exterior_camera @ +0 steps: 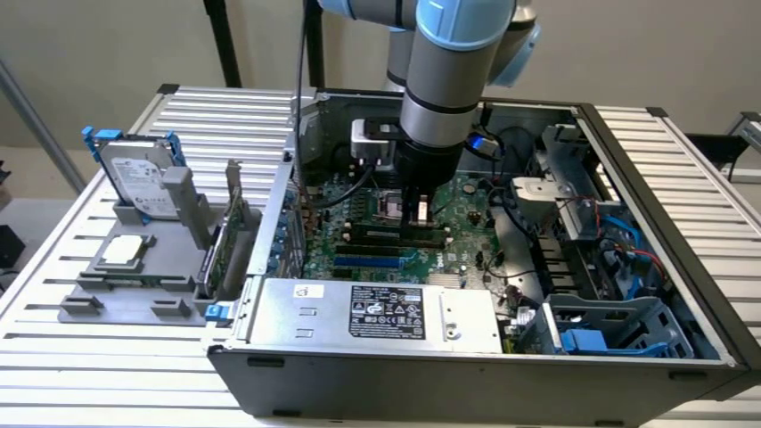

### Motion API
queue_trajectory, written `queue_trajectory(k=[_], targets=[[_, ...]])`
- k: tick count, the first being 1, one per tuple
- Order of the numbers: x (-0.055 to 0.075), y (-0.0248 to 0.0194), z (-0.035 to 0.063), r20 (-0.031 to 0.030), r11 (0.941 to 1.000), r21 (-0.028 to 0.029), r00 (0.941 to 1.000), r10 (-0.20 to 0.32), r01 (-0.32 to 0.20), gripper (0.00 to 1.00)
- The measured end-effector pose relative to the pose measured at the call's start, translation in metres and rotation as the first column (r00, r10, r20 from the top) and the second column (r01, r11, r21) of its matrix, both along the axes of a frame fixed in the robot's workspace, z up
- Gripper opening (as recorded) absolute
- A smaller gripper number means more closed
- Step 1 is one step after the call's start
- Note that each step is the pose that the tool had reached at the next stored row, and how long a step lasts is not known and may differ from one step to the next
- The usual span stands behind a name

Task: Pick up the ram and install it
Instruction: 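Insert the ram into the slot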

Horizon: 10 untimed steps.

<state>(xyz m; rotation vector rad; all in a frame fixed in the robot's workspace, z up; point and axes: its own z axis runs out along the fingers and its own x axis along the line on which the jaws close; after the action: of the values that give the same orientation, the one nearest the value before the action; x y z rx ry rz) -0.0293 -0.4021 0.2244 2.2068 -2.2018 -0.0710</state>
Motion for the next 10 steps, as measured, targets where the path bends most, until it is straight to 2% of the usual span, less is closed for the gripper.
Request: queue_trajectory(k=[4, 10], targets=[[-0.0027, 0.0, 0.0, 0.0097, 1.0, 0.0001, 1.0, 0.0, 0.0, 0.14], [-0.0058, 0.0006, 0.0014, 0.0178, 1.0, -0.0005, 0.9998, 0.0, 0.0, 0.14]])
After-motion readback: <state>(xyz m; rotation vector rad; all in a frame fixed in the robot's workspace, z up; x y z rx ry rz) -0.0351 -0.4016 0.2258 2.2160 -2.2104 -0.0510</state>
